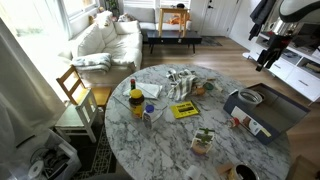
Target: Remove the two drips from the grey cup, put them on table and then put the grey cup in the whitish cup
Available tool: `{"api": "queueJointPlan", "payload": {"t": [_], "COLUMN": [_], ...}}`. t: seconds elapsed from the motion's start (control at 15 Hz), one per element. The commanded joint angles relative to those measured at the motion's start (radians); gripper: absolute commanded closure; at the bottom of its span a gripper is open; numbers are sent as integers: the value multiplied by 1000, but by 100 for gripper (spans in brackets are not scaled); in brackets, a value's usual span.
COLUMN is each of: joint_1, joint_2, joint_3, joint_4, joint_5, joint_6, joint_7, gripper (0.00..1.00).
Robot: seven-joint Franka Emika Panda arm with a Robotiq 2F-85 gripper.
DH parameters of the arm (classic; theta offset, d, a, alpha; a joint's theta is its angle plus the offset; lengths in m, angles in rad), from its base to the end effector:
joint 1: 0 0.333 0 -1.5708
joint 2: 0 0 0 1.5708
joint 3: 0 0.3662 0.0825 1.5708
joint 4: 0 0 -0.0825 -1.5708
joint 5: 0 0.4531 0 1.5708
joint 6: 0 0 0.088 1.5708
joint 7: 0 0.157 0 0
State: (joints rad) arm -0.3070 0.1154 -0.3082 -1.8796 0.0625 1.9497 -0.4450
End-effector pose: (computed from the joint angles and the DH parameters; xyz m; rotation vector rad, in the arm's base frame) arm 0.5385 -0.3667 0.4186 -3.0874 0.2992 0.0351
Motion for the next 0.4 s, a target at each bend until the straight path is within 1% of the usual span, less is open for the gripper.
{"api": "queueJointPlan", "payload": {"t": [0.0,0.2,0.27,0.33], "joint_1": [-21,-19,-13,-12], "joint_2": [-36,-75,-45,-55], "joint_3": [7,5,6,5], "joint_4": [48,73,75,78], "joint_5": [33,26,9,8], "joint_6": [-98,-147,-114,-116], "joint_7": [-5,-28,-5,-6], "gripper": [0,0,0,0]}}
